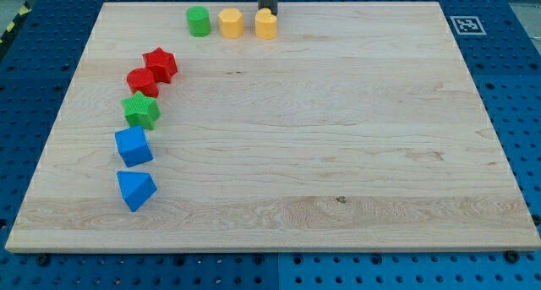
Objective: Point at center left
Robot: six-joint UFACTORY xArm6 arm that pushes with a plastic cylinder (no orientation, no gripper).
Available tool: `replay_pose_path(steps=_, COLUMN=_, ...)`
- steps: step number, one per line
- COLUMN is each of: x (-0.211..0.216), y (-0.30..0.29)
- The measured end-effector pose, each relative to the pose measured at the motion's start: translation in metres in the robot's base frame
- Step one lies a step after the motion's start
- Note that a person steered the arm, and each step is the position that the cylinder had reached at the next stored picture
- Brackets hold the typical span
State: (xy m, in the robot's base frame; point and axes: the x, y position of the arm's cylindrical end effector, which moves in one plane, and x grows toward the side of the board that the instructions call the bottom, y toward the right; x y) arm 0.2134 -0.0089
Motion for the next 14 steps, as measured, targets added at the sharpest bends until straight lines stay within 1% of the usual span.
replay_pose_path(steps=1, x=-0.018, y=0.013)
replay_pose_path(steps=2, x=0.006, y=0.082)
replay_pose_path(steps=3, x=0.091, y=0.139)
replay_pose_path(steps=4, x=0.192, y=0.159)
replay_pose_path(steps=5, x=0.275, y=0.157)
replay_pose_path(steps=6, x=0.333, y=0.138)
replay_pose_path(steps=7, x=0.391, y=0.102)
replay_pose_path(steps=8, x=0.404, y=0.063)
replay_pose_path(steps=9, x=0.404, y=-0.014)
replay_pose_path(steps=10, x=0.404, y=-0.108)
replay_pose_path(steps=11, x=0.404, y=-0.171)
replay_pose_path(steps=12, x=0.391, y=-0.171)
replay_pose_path(steps=13, x=0.349, y=-0.19)
replay_pose_path(steps=14, x=0.338, y=-0.216)
